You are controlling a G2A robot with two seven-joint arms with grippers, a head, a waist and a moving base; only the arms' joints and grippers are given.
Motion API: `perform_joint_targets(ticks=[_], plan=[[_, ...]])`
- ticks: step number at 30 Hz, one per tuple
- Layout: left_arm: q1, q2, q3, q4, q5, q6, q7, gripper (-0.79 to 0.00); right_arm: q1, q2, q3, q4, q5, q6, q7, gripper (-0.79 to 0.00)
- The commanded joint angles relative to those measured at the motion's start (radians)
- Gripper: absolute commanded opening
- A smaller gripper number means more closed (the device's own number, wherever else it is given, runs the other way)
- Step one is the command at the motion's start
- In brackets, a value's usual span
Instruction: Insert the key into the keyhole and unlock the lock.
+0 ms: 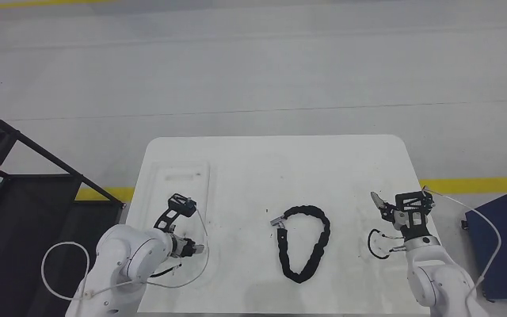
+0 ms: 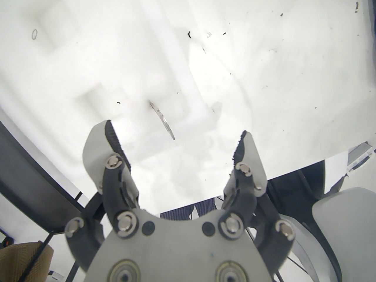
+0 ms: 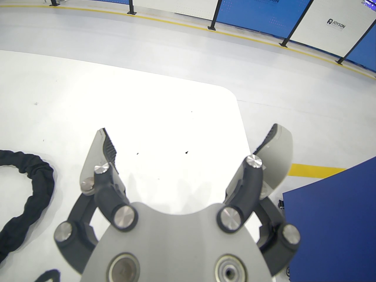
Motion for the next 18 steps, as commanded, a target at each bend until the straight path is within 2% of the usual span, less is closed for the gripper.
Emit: perform_joint_targets(ticks=[1,2,4,8,18], plan=[[0.009,0.001,-0.003,0.011,-0.007,0.003,0.011,-0.302,0.000,0.000,0.000,0.000,0.000,0.000,0.000,0.000],[0.012,0.002,-0.003,0.019,-0.005,0.002,0.014,-0.339,0.000,0.000,0.000,0.000,0.000,0.000,0.000,0.000],[0.014,0.002,0.004,0.030,-0.016,-0.004,0.018,-0.345,0.000,0.000,0.000,0.000,0.000,0.000,0.000,0.000],[0.005,0.004,0.008,0.047,-0.017,0.001,0.026,-0.409,0.000,0.000,0.000,0.000,0.000,0.000,0.000,0.000],[0.002,0.009,-0.005,0.031,-0.017,0.026,0.037,-0.425,0.000,0.000,0.000,0.000,0.000,0.000,0.000,0.000]])
